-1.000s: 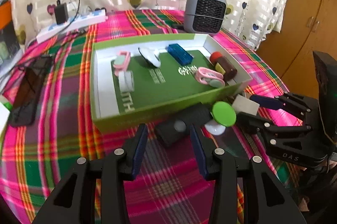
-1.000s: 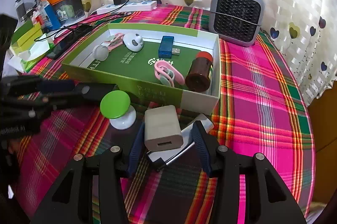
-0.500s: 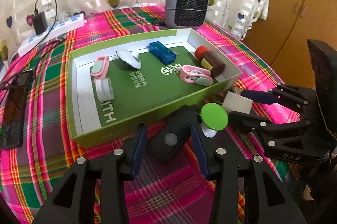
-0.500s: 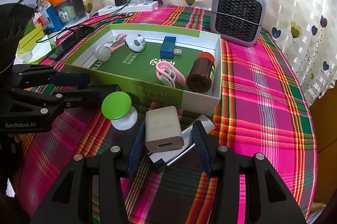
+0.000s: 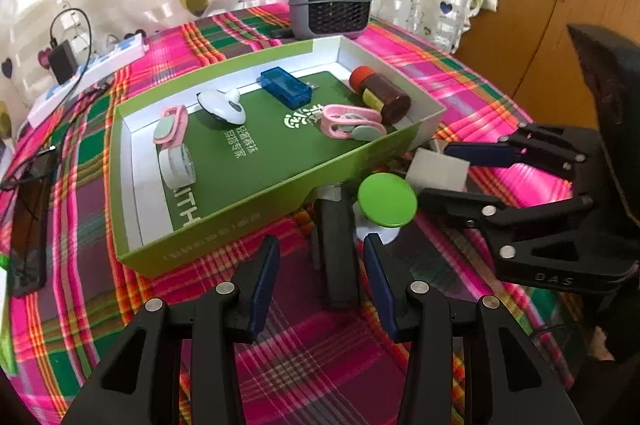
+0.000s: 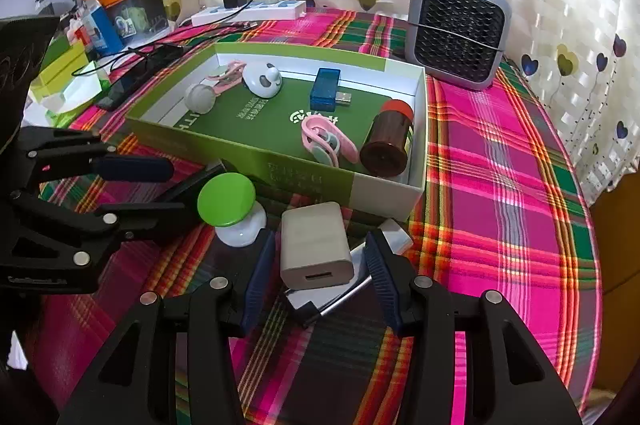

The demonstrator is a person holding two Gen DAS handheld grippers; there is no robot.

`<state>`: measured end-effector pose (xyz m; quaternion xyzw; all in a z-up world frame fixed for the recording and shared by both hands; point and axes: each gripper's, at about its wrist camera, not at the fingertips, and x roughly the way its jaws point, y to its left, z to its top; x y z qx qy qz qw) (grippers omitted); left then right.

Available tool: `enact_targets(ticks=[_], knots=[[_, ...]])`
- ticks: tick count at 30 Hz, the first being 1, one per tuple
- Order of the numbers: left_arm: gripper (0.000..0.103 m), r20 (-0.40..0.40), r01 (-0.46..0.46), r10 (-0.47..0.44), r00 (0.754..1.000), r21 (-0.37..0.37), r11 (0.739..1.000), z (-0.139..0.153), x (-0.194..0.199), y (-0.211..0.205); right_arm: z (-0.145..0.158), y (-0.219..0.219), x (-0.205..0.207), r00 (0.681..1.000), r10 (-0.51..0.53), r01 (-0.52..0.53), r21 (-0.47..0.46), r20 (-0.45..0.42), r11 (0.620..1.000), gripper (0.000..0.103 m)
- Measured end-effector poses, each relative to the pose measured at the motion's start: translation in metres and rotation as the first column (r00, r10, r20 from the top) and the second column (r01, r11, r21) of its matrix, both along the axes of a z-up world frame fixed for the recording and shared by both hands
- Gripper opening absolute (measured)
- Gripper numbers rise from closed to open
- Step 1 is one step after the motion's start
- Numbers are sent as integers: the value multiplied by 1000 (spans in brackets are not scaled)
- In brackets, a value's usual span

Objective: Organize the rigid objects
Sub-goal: 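Move the right tool to the white charger cube while the left approaches the black remote, then close the right tool on the white charger while the left grasps the black remote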

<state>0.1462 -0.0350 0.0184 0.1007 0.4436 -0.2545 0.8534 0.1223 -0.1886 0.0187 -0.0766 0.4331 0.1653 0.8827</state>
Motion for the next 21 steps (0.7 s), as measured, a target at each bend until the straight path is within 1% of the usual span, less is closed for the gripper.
enact_targets(ticks=[5, 8, 11, 17, 20, 21], knots=[[43, -16, 19, -19, 1000, 14, 1000, -4, 2, -5, 0, 0, 1, 1000, 1, -1, -13, 0, 1000, 48], [43, -21, 1, -1, 1000, 10, 1000, -6, 4, -6, -1, 1, 2, 1000, -4, 4, -22, 2, 1000, 48], [43, -33, -11, 11, 999, -19, 1000, -5, 5, -7, -1, 1, 2, 1000, -5, 5, -28, 4, 1000, 48], [42, -41, -48, 47, 998, -9, 999, -6, 5, -9, 0, 3, 3, 1000, -6, 6, -37, 8, 999, 48], [39, -52, -69, 68, 996, -16, 997, -5, 5, -7, 0, 3, 3, 1000, -9, 9, -34, 9, 999, 48], [36, -55, -79, 79, 995, -15, 997, -5, 5, -6, 0, 3, 3, 1000, -9, 9, -34, 10, 999, 48]])
